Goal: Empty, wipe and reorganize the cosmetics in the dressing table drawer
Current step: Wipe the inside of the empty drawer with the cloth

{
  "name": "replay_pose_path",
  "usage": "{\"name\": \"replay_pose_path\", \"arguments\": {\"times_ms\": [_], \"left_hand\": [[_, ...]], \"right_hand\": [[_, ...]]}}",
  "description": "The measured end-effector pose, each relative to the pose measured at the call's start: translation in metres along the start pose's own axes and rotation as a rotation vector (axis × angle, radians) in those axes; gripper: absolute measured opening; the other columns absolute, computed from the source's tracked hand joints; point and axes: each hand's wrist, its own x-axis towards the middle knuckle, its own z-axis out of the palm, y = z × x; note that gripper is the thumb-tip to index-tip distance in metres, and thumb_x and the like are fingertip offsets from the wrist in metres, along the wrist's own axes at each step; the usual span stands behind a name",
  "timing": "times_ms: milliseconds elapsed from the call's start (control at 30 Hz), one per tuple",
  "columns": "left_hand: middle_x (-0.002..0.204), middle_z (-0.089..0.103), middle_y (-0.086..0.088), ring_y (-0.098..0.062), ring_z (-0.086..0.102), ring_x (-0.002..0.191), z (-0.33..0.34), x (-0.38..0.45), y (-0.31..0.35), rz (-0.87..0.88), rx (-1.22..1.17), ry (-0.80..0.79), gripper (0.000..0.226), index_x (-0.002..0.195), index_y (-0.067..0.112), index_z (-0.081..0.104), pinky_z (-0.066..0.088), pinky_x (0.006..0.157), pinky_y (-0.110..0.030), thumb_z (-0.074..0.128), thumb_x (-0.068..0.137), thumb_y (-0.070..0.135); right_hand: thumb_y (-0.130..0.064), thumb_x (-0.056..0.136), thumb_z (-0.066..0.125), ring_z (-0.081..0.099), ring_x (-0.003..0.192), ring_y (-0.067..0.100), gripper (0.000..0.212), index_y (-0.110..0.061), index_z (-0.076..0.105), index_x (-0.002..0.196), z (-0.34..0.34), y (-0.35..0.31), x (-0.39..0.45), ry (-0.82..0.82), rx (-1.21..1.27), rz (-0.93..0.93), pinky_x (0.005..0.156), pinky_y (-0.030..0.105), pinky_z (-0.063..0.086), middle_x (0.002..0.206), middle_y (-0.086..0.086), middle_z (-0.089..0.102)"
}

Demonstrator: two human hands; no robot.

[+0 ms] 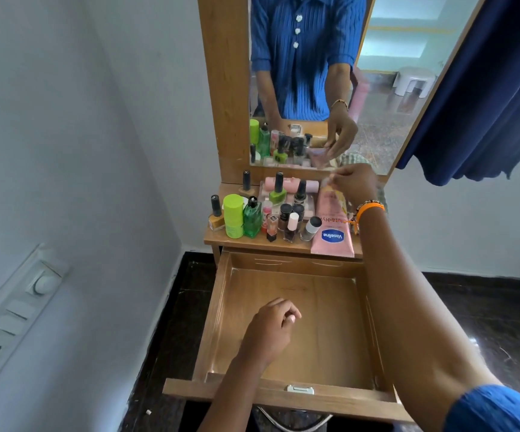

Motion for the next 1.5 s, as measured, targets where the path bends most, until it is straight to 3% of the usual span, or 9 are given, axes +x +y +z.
{"name": "replay_pose_path", "arguments": {"times_ms": [167,267,400,700,900,1067,1233,1367,1500], "left_hand": [[0.097,0.058,0.017,0.000,0.055,0.078,0.002,0.001,-0.002,0.034,0.050,-0.052,0.016,0.092,0.025,0.062,0.049,0.070,-0.018,0.048,0.094,0.017],[0.096,0.057,0.018,0.001,0.055,0.082,0.003,0.001,-0.004,0.010,0.044,-0.088,0.017,0.090,0.027,0.061,0.051,0.074,-0.023,0.047,0.094,0.018],[0.095,0.058,0.018,0.002,0.055,0.082,0.001,-0.001,-0.003,-0.003,0.053,-0.120,0.016,0.088,0.027,0.061,0.047,0.073,-0.018,0.050,0.093,0.018],[0.094,0.060,0.017,0.002,0.056,0.083,0.002,-0.002,0.000,-0.033,0.071,-0.155,0.015,0.085,0.027,0.063,0.047,0.072,-0.018,0.055,0.091,0.016],[0.093,0.060,0.018,0.000,0.057,0.082,0.003,-0.002,0.001,-0.030,0.111,-0.159,0.015,0.085,0.027,0.063,0.048,0.074,-0.021,0.056,0.091,0.015],[0.095,0.061,0.017,-0.003,0.057,0.082,-0.001,-0.004,0.002,-0.107,0.144,0.066,0.014,0.090,0.027,0.064,0.048,0.068,-0.024,0.052,0.093,0.020],[0.089,0.065,0.010,-0.007,0.059,0.076,-0.016,-0.010,0.004,-0.272,0.024,0.283,0.012,0.091,0.027,0.064,0.038,0.055,-0.019,0.054,0.091,0.020],[0.092,0.064,0.010,-0.006,0.059,0.078,-0.044,-0.023,-0.005,-0.331,-0.016,0.387,0.015,0.093,0.026,0.063,0.039,0.056,-0.016,0.053,0.091,0.015],[0.098,0.058,0.004,-0.014,0.056,0.085,-0.079,-0.025,-0.027,-0.375,0.024,0.485,0.022,0.105,0.017,0.062,0.040,0.066,-0.020,0.050,0.091,0.005]], "right_hand": [[-0.015,0.078,0.061,0.059,0.104,0.034,0.021,-0.007,0.070,0.095,-0.040,0.042,-0.009,0.262,-0.108,0.147,0.074,0.029,0.043,0.102,0.016,0.069],[-0.039,0.079,0.066,0.042,0.124,0.038,0.054,-0.006,0.057,0.121,-0.049,0.069,-0.009,0.149,-0.280,0.363,0.093,0.039,0.041,0.127,0.017,0.055],[-0.060,0.066,0.070,0.053,0.113,0.037,0.079,-0.002,0.056,0.118,-0.047,0.088,-0.012,0.014,-0.271,0.462,0.091,0.043,0.047,0.122,0.017,0.056],[-0.030,0.069,0.079,0.054,0.073,0.021,0.032,-0.010,0.056,0.061,-0.065,0.104,-0.030,0.071,0.148,0.433,0.066,0.033,0.043,0.062,0.002,0.054],[-0.004,0.071,0.063,0.063,0.073,0.022,0.008,-0.010,0.064,0.067,-0.085,0.105,-0.084,0.215,0.472,0.343,0.065,0.030,0.051,0.071,0.007,0.065],[0.004,0.074,0.057,0.068,0.076,0.021,0.020,-0.014,0.065,0.078,-0.097,0.078,-0.162,-0.043,0.578,0.164,0.072,0.032,0.057,0.079,0.007,0.070],[-0.004,0.079,0.063,0.069,0.087,0.023,0.015,-0.010,0.063,0.093,-0.055,0.075,-0.187,-0.617,0.322,0.224,0.076,0.036,0.056,0.094,0.011,0.071],[-0.008,0.076,0.064,0.063,0.077,0.021,0.008,-0.013,0.059,0.075,0.020,0.069,-0.185,-0.649,0.186,0.242,0.075,0.041,0.053,0.084,0.012,0.067],[-0.017,0.075,0.064,0.065,0.091,0.027,0.018,-0.009,0.063,0.091,0.099,0.058,-0.179,-0.603,0.215,0.303,0.083,0.041,0.055,0.096,0.011,0.068]]}}
